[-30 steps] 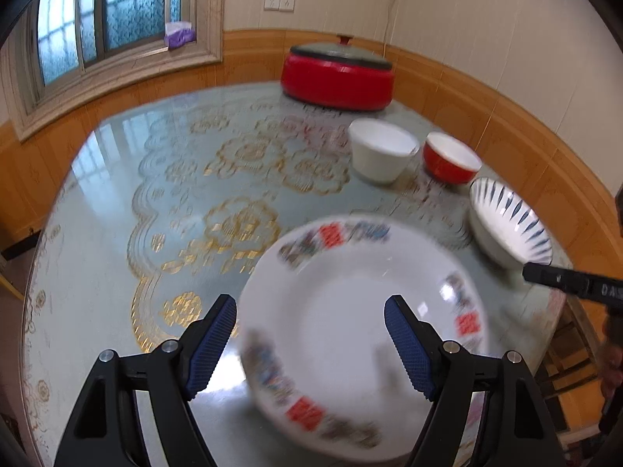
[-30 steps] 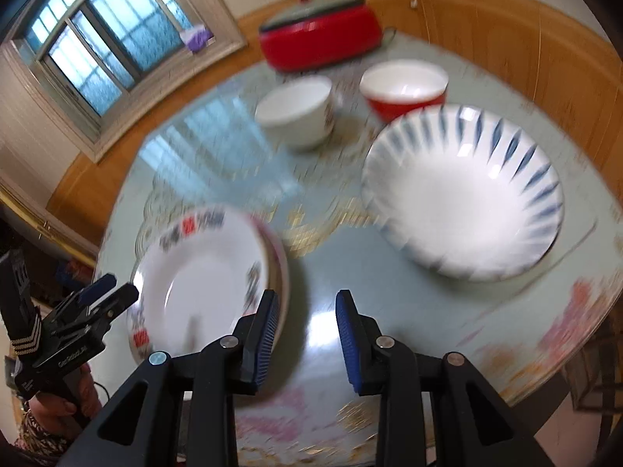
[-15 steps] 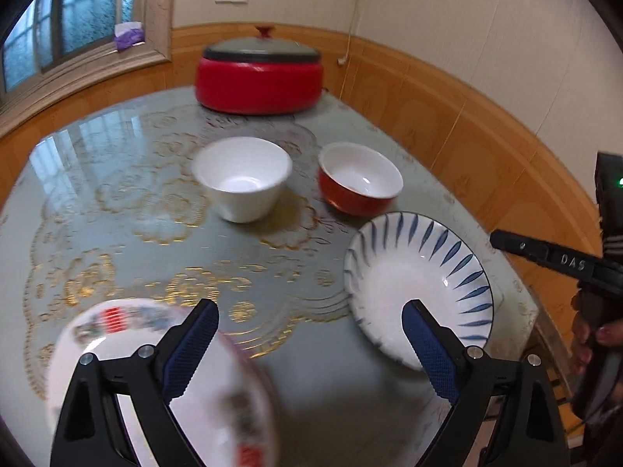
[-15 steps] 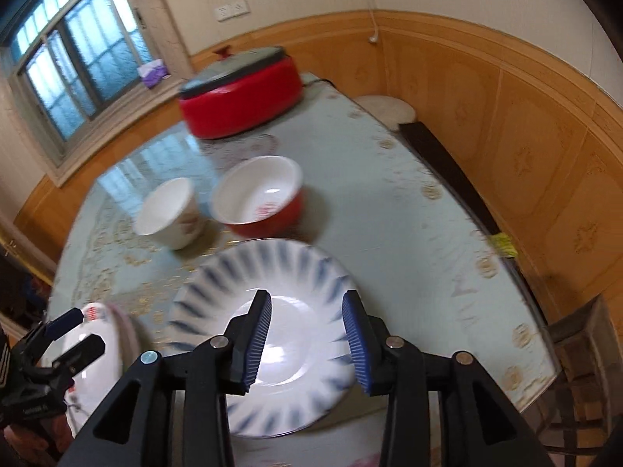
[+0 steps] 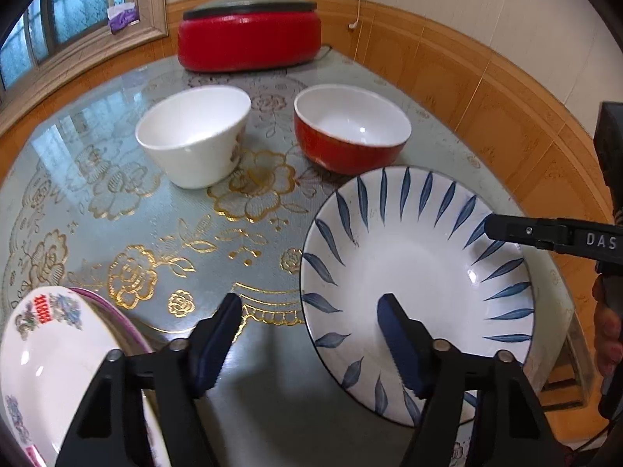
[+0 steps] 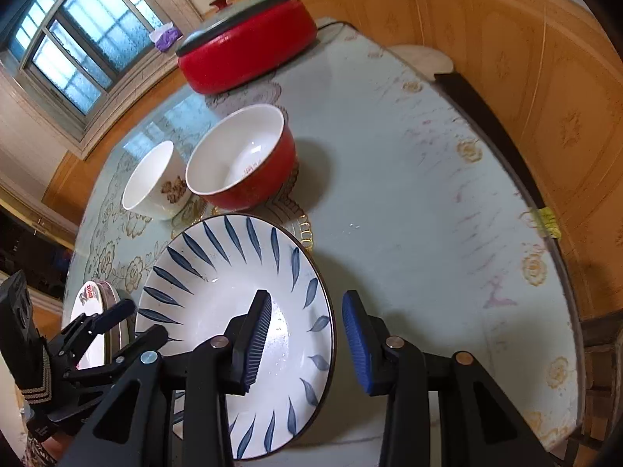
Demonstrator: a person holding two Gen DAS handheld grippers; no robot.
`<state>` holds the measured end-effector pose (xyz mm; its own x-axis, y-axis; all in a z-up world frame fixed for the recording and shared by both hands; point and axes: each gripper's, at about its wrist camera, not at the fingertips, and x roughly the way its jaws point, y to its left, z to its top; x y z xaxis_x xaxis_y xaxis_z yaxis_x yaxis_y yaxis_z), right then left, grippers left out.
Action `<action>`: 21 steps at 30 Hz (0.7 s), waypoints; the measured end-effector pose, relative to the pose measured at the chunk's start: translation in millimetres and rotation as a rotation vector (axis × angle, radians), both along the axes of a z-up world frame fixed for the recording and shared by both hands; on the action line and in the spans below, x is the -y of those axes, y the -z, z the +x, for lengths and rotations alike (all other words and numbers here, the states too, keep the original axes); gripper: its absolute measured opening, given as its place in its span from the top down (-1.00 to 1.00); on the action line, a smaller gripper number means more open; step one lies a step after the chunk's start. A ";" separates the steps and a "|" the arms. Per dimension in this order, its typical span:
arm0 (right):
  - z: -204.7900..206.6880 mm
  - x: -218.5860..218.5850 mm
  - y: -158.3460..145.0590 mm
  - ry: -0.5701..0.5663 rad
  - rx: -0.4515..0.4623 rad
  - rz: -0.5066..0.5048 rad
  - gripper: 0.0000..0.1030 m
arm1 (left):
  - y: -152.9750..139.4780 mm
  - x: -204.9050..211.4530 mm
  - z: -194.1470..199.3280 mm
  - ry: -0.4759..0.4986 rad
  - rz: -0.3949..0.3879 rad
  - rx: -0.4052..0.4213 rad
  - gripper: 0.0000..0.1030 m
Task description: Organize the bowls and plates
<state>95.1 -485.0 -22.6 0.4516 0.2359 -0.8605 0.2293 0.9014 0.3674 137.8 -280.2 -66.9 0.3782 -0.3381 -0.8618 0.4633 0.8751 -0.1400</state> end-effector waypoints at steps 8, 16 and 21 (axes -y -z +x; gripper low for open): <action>5.0 -2.0 10.8 -0.045 -0.020 -0.005 0.62 | 16.7 10.1 -2.1 0.025 0.004 -0.050 0.51; 4.1 -6.7 13.0 -0.080 -0.027 -0.022 0.70 | 16.2 4.1 -10.7 0.004 0.003 -0.044 0.60; 3.6 -18.3 13.5 -0.114 -0.031 0.009 0.70 | 14.9 -13.0 -20.3 -0.031 0.006 -0.052 0.61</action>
<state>98.7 -466.7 -36.0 0.3943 0.2924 -0.8712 0.1368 0.9188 0.3703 117.5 -267.2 -81.8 0.3430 -0.3222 -0.8824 0.4285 0.8896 -0.1583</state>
